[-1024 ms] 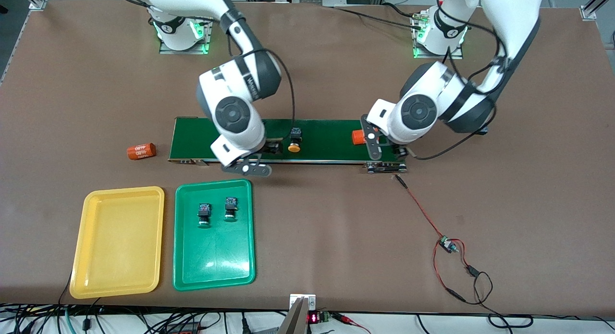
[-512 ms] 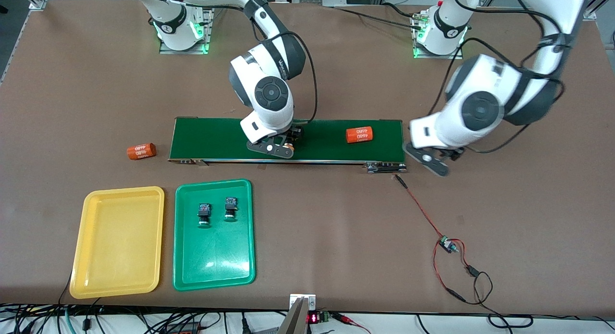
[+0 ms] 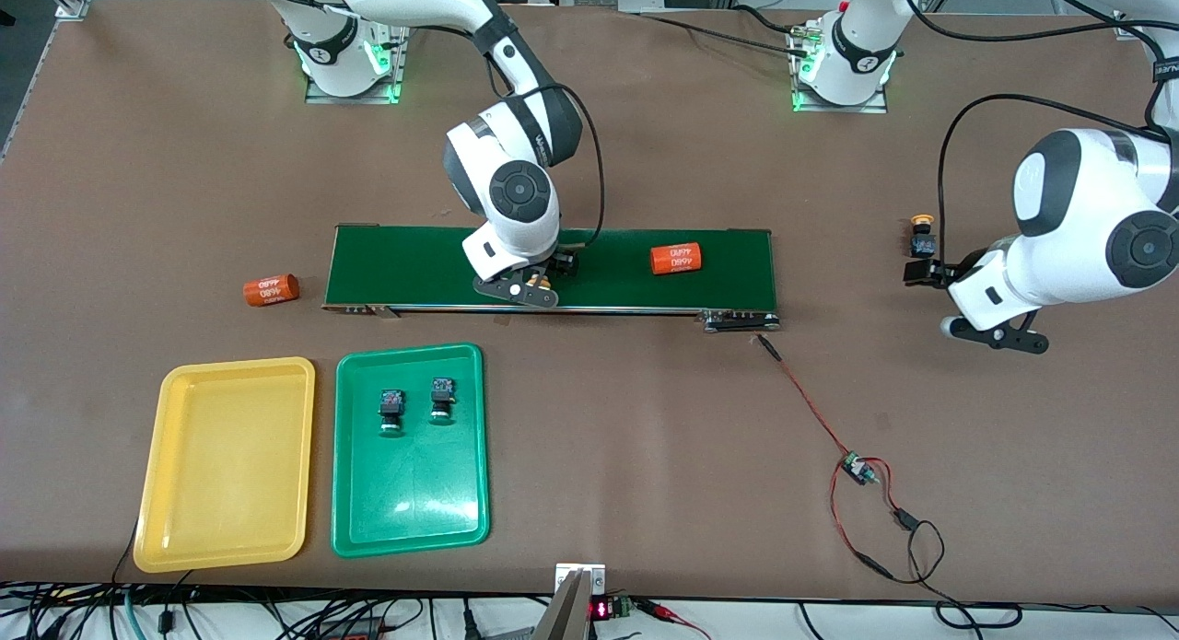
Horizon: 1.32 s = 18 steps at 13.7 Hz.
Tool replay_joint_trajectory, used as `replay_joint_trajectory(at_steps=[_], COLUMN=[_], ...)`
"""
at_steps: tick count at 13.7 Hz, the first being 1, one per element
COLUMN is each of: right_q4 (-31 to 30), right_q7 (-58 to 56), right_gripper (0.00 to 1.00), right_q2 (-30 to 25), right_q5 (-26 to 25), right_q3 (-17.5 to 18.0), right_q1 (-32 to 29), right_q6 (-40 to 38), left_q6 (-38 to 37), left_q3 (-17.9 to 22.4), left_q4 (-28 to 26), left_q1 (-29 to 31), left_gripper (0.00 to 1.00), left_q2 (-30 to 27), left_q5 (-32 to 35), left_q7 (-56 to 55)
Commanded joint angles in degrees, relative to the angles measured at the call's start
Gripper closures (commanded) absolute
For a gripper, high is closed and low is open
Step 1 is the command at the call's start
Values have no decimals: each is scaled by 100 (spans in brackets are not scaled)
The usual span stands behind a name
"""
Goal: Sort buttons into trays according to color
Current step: 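Carry the yellow button to the yellow tray while the left gripper grasps yellow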
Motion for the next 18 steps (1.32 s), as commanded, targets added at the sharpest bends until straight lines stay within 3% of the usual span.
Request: replay_joint_trajectory(at_steps=[1,4,7,12,16,18], right_q4=[-55,-64,-12,515,1183,1193], right_q7=[92,92,75,-30,-590,-1179], right_gripper=[25,71,98,100,100,100], right_q2=[20,47,20,-15,81,117], right_q5=[74,74,204,426,399,408], right_q3=[-15,-15,-15,-67,-58,-50], right_q1=[44,35,-9,-289,-1106,-1536], right_q6=[93,84,84,-73,-671,-681], left_q6=[181,611,1199,1350,1711,1685], left_q3=[412,702,878,896,914,914], left_q4=[-925,-1497,-1998,-2035,-2096,-2096], left_q1=[-214,-179,-170,-179,-170,-170], left_gripper=[0,0,0,0,3,36], left_q2=[-236,-209,-8,545,775,793], left_q5=[-61,44,307,1045,1126,1126], left_q7=[-60,-42,-42,-42,-42,-42])
